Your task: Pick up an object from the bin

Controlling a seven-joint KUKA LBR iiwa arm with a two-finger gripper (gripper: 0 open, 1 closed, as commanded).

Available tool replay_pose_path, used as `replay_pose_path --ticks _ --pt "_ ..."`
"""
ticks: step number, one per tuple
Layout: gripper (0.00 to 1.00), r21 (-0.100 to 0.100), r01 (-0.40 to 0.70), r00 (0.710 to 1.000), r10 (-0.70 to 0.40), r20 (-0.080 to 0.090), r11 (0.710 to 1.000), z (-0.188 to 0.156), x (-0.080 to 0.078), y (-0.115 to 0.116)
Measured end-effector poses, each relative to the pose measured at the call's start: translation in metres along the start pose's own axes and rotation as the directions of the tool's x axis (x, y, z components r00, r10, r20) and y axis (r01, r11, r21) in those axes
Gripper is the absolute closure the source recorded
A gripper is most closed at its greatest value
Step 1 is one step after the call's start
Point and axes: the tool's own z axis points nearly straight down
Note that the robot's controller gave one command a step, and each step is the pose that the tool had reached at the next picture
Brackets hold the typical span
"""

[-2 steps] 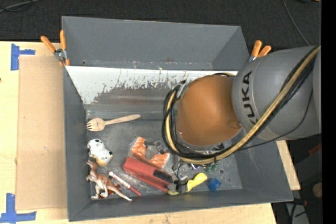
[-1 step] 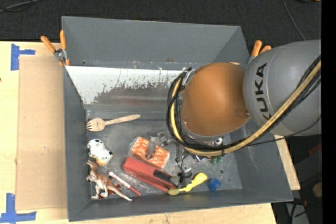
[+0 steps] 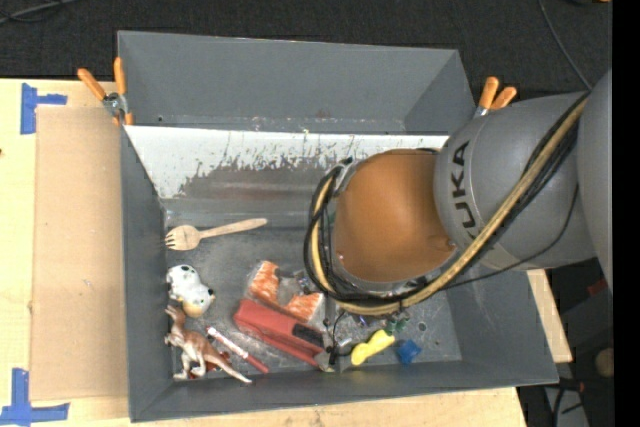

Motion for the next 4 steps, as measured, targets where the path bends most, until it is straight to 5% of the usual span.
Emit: replay_pose_path --ticks 1,3,4 --pt "0.00 0.000 -0.004 1.000 0.004 -0.002 1.000 0.019 0.002 -0.001" --pt "0.00 0.009 0.147 0.989 -0.147 0.030 0.989 0.053 0.016 -0.022" --pt "1.00 0.008 0.127 0.991 -0.128 0.035 0.992 0.056 0.007 -0.019"
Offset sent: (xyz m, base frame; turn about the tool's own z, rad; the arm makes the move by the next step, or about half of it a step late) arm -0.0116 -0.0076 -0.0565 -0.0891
